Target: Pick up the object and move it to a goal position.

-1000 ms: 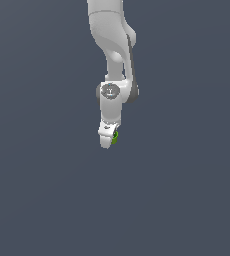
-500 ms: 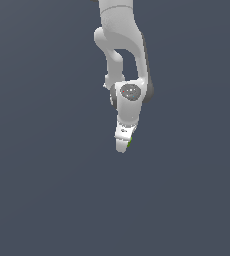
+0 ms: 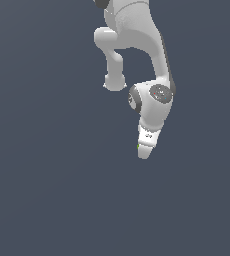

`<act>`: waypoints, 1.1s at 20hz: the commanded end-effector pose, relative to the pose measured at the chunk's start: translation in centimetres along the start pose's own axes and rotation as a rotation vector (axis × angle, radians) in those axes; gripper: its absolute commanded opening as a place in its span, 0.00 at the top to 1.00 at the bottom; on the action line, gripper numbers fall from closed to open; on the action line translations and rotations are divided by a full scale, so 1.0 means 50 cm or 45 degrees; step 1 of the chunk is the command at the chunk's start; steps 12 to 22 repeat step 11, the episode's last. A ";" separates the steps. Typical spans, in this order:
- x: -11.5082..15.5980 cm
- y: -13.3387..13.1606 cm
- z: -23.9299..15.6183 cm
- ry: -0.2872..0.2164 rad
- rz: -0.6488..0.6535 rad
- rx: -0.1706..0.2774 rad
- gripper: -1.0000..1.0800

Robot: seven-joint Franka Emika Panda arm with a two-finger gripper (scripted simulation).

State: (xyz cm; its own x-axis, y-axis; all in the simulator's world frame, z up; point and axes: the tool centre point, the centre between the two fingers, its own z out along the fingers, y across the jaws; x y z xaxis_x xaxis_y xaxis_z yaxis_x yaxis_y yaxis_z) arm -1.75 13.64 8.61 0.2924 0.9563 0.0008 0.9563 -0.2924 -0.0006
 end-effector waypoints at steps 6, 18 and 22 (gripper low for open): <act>0.061 0.014 -0.016 0.000 0.003 -0.001 1.00; 0.072 0.016 -0.018 -0.001 0.002 -0.001 1.00; 0.072 0.016 -0.018 -0.001 0.002 -0.001 1.00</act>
